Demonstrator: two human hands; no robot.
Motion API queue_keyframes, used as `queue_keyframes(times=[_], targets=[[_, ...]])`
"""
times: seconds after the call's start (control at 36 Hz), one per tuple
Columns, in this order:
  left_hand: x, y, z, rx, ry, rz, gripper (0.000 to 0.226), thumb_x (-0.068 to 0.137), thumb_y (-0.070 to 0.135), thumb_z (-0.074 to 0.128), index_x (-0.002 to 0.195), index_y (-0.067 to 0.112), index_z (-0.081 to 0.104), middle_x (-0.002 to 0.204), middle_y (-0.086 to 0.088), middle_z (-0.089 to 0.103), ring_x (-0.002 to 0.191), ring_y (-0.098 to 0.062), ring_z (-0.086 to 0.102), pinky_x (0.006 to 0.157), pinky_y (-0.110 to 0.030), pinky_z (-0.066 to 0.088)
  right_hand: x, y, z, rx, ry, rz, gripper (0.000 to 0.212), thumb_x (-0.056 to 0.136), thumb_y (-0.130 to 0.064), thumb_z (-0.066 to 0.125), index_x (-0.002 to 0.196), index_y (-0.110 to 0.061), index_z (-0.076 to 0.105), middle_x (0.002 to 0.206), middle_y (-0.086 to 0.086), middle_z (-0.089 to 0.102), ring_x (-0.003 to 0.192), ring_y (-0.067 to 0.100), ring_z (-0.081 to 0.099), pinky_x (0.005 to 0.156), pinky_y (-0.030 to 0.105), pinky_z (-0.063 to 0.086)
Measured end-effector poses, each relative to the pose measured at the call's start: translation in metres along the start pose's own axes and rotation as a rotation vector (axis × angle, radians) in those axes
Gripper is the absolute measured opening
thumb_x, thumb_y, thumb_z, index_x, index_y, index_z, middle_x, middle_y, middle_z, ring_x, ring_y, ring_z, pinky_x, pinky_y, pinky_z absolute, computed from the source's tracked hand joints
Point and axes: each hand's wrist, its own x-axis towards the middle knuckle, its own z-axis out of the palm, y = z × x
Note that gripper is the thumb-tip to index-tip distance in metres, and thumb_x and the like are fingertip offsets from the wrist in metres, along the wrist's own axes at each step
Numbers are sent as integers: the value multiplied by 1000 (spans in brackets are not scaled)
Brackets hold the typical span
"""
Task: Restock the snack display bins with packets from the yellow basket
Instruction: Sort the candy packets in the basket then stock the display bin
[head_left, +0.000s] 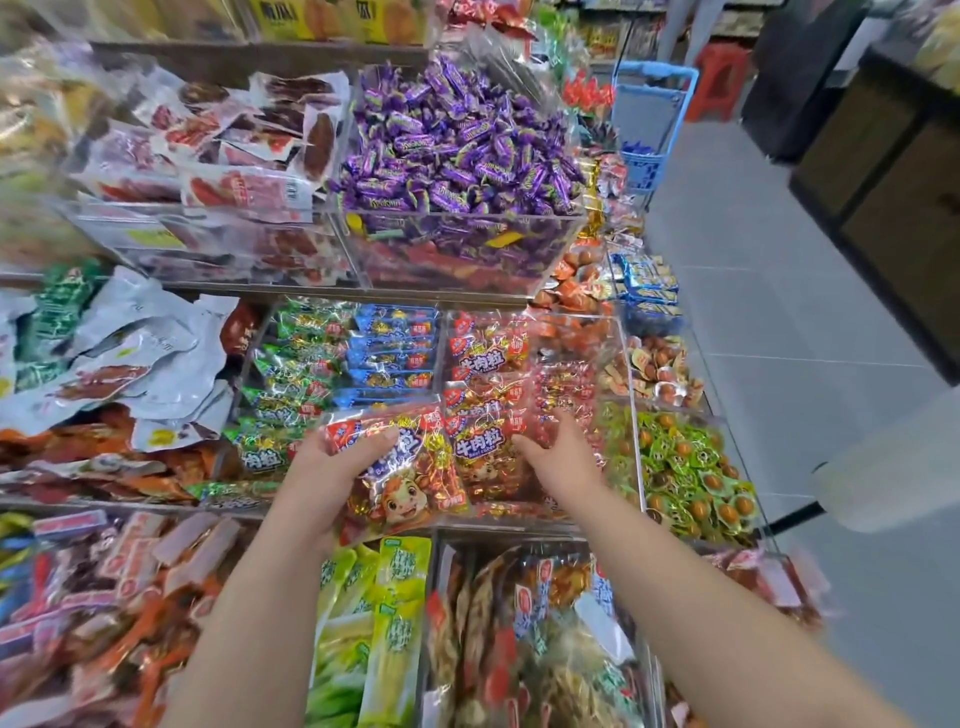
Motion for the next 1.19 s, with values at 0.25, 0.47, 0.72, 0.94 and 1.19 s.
queue_keyframes(times=[0.25,0.47,0.72,0.94,1.19], targets=[[-3,-7,26,30,-83,6,72,43,35,86,106,9,61,88,-15,75,73,-34,73,57,-42,57,-61,-32,-27,329,-371,-94,31,73,-57,67,98,-42,58,95,-14,68,82,3,66,63,15,51],[-4,-13,43,101,-39,13,83,36,63,86,103,22,61,92,-9,75,78,-30,74,61,-46,59,-63,-24,-31,299,-385,-20,52,66,-37,83,106,-38,49,97,-19,54,83,-2,62,58,13,51],[9,-9,-6,-42,182,22,57,78,42,76,120,15,51,91,-14,74,77,-33,73,68,-53,58,-23,6,-40,378,-161,94,60,75,-31,77,127,-25,48,122,3,58,108,23,61,92,46,51],[3,-4,-19,-86,134,121,22,86,27,69,103,15,62,82,-12,75,72,-27,74,56,-40,57,-16,7,16,60,-246,-81,37,82,-31,72,110,-19,51,94,-8,55,88,13,56,68,21,44],[-2,-13,-7,19,31,79,15,88,20,67,99,11,62,79,-9,75,67,-23,73,55,-34,57,-10,17,18,-208,-107,-83,65,71,-44,78,123,-15,52,115,1,56,110,21,52,96,41,48]])
